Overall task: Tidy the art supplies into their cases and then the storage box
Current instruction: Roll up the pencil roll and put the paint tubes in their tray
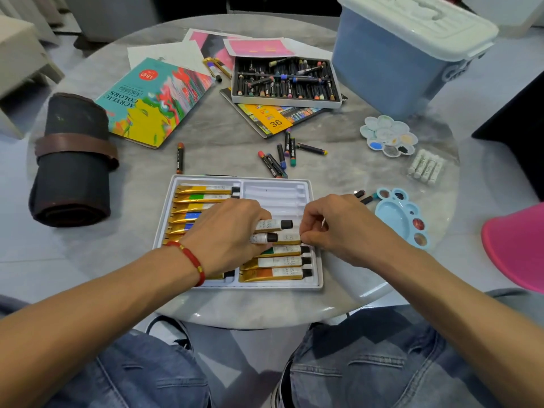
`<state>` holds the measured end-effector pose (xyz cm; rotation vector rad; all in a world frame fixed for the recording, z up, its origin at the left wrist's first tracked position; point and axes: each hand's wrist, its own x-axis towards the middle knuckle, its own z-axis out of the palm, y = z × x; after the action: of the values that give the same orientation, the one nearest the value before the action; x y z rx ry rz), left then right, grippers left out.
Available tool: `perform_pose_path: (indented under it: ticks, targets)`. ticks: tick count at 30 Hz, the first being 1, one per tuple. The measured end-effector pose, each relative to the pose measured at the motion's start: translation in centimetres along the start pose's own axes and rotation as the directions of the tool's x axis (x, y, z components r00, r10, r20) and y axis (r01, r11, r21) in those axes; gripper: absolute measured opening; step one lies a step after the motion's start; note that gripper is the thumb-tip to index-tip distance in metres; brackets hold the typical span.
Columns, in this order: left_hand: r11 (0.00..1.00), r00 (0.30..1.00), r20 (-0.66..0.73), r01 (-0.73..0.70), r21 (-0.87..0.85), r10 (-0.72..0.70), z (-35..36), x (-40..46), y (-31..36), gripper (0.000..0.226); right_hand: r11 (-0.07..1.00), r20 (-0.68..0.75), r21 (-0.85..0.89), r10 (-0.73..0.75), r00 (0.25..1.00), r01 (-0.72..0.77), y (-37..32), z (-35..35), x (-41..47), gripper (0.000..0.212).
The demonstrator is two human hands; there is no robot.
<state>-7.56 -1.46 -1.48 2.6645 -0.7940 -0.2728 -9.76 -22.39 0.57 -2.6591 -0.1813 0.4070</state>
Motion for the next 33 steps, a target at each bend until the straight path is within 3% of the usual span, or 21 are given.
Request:
perform_pose_path:
  ticks: [4,13,20,23,25,28,30,33]
  targets:
    - [0.996,0.996,0.051,0.071,-0.053,-0.069,-0.5,0.5,-0.2,0.029,0.998,0.043,-0.048,0.041,0.998,-0.039,-0.7,-0.3,0.5,0.011]
    - [0.985,0.981,0.113,0.165,-0.046,-0.159,-0.8,1.3,0.3,0.024,0.994,0.058,-0.104,0.037,0.998,-0.031,-1.3,-0.5,0.8,0.027]
    - [0.989,0.985,0.093,0.146,0.025,-0.147,-0.7,1.6,0.8,0.025,0.955,0.030,-0.278,-0.102,0.994,0.107,-1.8,0.5,1.3,0.038]
    - [0.993,0.991,0.069,0.116,0.026,-0.118,-0.4,1.3,0.7,0.026,0.956,0.068,-0.251,-0.139,0.988,0.152,-1.1,0.1,0.9,0.028]
    - [0.993,0.991,0.073,0.114,0.023,-0.115,-0.4,1.1,0.7,0.026,0.978,0.065,-0.165,-0.119,0.991,0.129,-0.4,0.1,0.7,0.014]
    - [0.992,0.991,0.079,0.114,-0.049,-0.110,-0.8,1.2,0.4,0.023,0.999,0.036,0.023,-0.041,0.999,0.040,0.4,0.0,0.4,0.012]
    - [0.983,0.992,0.066,0.119,-0.138,-0.110,-1.6,1.2,0.2,0.023,0.986,-0.035,0.142,-0.088,0.996,0.092,0.4,-0.4,0.2,0.012]
    - [0.976,0.987,0.152,0.087,-0.197,-0.057,-2.5,1.3,0.4,0.022,0.853,-0.132,0.476,-0.170,0.977,0.213,-0.8,-1.0,-0.3,0.020]
